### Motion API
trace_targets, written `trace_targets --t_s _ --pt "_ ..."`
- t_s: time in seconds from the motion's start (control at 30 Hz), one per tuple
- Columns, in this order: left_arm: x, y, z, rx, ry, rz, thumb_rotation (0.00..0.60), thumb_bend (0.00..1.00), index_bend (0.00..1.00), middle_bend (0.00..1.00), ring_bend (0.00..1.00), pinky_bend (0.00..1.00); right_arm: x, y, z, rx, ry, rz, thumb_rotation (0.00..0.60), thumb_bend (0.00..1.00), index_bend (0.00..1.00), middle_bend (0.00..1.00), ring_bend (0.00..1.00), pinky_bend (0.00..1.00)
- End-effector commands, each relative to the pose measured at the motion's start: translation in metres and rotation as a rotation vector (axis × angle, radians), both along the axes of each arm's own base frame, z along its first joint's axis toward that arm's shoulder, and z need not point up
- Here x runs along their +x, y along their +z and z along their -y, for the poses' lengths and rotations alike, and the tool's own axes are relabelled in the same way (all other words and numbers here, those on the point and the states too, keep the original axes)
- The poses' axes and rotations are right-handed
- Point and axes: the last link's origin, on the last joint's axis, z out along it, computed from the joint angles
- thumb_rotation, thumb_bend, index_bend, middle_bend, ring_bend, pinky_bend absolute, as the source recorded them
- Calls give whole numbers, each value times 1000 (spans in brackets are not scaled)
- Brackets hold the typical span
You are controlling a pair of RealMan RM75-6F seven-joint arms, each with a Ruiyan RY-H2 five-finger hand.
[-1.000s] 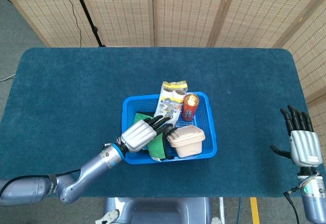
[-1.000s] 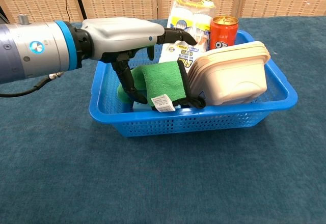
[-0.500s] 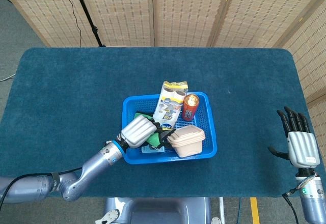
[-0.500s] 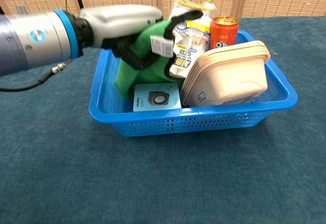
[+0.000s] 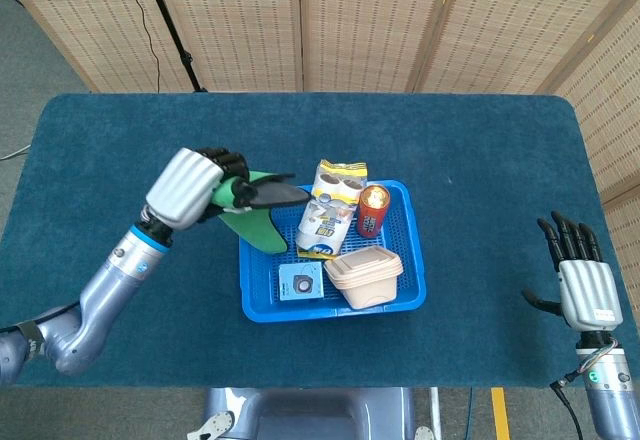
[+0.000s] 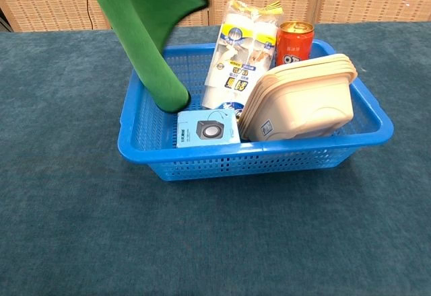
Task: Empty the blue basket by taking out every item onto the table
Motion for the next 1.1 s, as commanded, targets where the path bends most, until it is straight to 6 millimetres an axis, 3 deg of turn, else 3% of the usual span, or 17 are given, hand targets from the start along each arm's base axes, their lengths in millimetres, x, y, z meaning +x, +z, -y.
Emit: trace_targets --t_s 0.03,0.2,0.4,0.43,0.47,0.5,0.57,0.6,0.67,0.93,1.1 --pt "-29 37 -25 104 81 37 600 683 645 511 465 587 1 -2 0 8 -1 -4 600 0 0 0 0 0" --pt "-69 56 -58 180 215 40 600 683 645 511 465 587 1 -8 1 24 -4 -16 600 0 0 0 0 0" --pt "-108 49 -87 179 338 53 600 664 613 493 451 587 1 -14 3 44 -13 -31 600 0 0 0 0 0" --pt "-112 46 -89 165 351 48 600 635 562 460 424 570 1 -15 3 48 -15 -33 600 0 0 0 0 0" --pt "-118 41 -90 127 381 38 600 560 413 356 339 481 1 -16 4 51 -17 -35 600 0 0 0 0 0" --pt "-122 38 -91 93 404 27 600 443 230 208 206 324 0 -17 4 53 -19 -37 600 0 0 0 0 0" --pt "-124 36 -91 44 433 16 600 211 18 26 31 68 0 -17 4 56 -23 -38 600 0 0 0 0 0" --pt "-123 36 -90 29 438 21 600 108 0 0 0 7 0 -18 4 57 -25 -39 600 0 0 0 0 0" --pt "-115 38 -86 17 415 43 600 27 0 0 0 0 -1 -18 5 59 -27 -40 600 0 0 0 0 0" --pt "-62 43 -45 -103 227 43 600 0 0 0 0 0 -1 -17 5 61 -32 -36 600 0 0 0 0 0" --pt "-31 29 -33 -219 203 -20 600 0 0 0 0 0 -1 -16 6 61 -39 -32 600 0 0 0 0 0"
